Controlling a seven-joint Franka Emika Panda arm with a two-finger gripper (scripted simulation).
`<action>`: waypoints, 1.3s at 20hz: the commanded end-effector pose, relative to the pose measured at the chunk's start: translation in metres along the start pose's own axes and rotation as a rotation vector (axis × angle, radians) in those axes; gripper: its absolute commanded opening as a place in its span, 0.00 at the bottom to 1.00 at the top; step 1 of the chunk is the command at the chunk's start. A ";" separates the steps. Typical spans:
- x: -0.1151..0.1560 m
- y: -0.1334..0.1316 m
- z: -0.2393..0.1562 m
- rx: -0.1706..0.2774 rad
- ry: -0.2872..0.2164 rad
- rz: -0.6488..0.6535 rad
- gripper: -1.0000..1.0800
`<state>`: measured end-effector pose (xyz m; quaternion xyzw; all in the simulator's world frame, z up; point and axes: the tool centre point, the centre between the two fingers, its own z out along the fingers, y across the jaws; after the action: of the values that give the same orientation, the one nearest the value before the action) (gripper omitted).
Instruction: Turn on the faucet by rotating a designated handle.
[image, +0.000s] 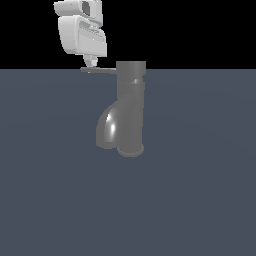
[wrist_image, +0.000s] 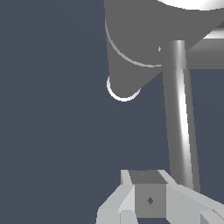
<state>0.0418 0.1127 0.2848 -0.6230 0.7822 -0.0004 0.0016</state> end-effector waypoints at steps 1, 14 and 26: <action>0.001 0.008 0.000 -0.003 0.002 0.001 0.00; 0.004 0.043 0.000 -0.003 0.002 0.001 0.00; 0.006 0.074 0.000 -0.003 0.002 0.001 0.00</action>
<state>-0.0272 0.1197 0.2848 -0.6202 0.7844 -0.0008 0.0013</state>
